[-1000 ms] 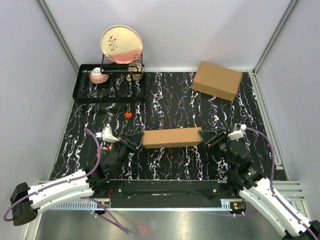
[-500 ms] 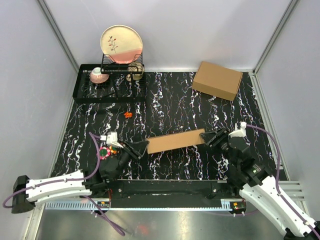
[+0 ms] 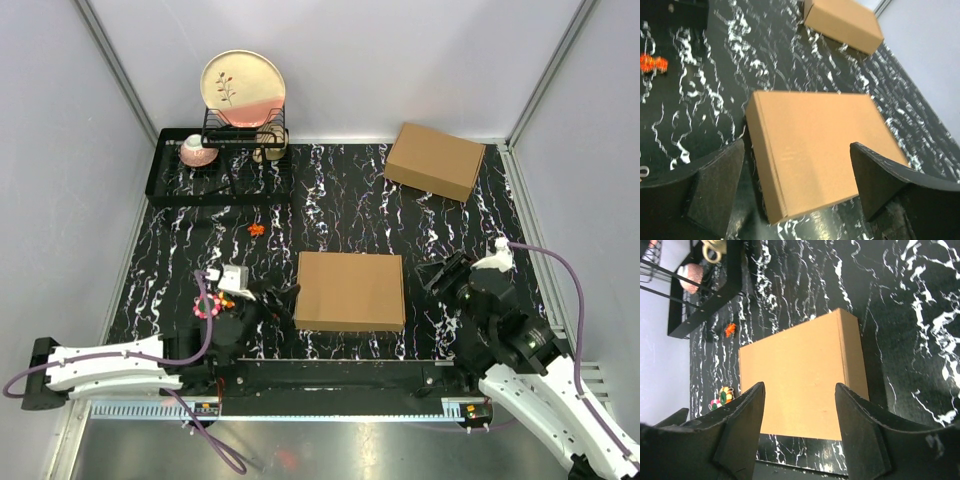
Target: Fold the paper box
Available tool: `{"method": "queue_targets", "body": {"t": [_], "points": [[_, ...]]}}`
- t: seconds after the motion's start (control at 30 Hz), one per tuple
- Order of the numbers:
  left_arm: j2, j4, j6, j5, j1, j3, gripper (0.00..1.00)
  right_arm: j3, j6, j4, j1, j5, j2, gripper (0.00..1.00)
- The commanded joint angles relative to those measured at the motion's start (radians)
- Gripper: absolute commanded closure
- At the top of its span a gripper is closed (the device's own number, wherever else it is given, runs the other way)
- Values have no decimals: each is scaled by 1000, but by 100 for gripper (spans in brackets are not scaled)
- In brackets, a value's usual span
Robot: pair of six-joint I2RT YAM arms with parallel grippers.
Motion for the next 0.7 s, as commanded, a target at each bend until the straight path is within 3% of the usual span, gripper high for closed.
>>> {"method": "queue_targets", "body": {"t": [0.0, 0.07, 0.17, 0.2, 0.23, 0.33, 0.47, 0.67], "points": [[84, 95, 147, 20, -1, 116, 17, 27, -77, 80, 7, 14, 8, 38], [150, 115, 140, 190, -1, 132, 24, 4, -77, 126, 9, -8, 24, 42], [304, 201, 139, 486, -4, 129, 52, -5, -82, 156, 7, -19, 41, 50], [383, 259, 143, 565, -13, 126, 67, -10, -83, 157, 7, -19, 42, 52], [422, 279, 148, 705, -20, 127, 73, -8, -86, 165, 7, -20, 45, 55], [561, 304, 185, 908, -60, 152, 85, -2, -105, 168, 7, -17, 41, 58], [783, 255, 222, 1042, -67, 257, 89, 12, -132, 174, 7, -5, 54, 55], [1113, 158, 255, 966, -24, 491, 84, 12, -143, 194, 9, 6, 77, 50]]}}
